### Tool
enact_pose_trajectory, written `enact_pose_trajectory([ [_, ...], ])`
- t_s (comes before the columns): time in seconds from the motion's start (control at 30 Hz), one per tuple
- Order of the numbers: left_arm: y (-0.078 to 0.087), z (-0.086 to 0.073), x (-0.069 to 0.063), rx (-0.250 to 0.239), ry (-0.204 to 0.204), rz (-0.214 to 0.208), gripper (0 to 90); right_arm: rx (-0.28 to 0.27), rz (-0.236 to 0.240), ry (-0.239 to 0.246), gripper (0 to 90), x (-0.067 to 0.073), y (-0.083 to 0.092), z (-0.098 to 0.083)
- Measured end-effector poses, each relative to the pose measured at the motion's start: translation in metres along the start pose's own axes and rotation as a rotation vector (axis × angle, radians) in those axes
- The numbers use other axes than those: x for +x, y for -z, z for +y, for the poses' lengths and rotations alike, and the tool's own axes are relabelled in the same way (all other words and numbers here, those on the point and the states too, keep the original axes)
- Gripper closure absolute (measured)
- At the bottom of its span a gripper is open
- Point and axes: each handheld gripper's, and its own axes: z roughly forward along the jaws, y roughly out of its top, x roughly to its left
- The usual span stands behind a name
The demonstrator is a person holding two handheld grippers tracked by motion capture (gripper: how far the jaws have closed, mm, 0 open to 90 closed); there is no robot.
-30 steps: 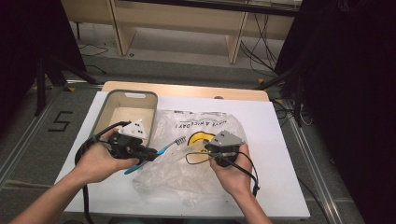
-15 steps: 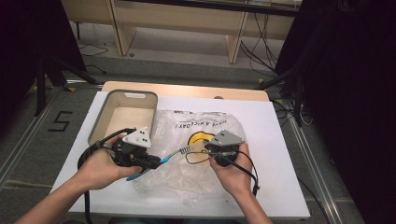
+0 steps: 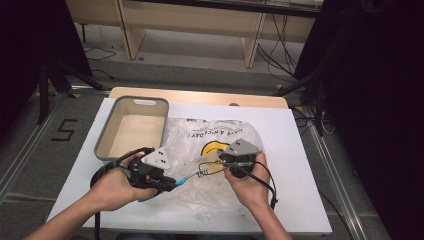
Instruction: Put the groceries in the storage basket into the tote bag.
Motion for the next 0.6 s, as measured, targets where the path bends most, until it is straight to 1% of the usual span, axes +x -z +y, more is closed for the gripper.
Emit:
enact_pose_trajectory([
  [0.27, -0.011, 0.002, -0.007, 0.021, -0.013, -0.012, 82.6, -0.002, 0.003, 0.000, 90.0, 0.000, 0.000, 0.002],
  [0.43, -0.019, 0.003, -0.009, 0.042, -0.020, 0.002, 82.6, -0.002, 0.004, -0.001, 90.0, 0.001, 0.000, 0.002],
  [0.6, -0.025, 0.005, -0.009, 0.048, -0.020, 0.008, 82.6, -0.001, 0.005, -0.005, 90.0, 0.001, 0.001, 0.002],
])
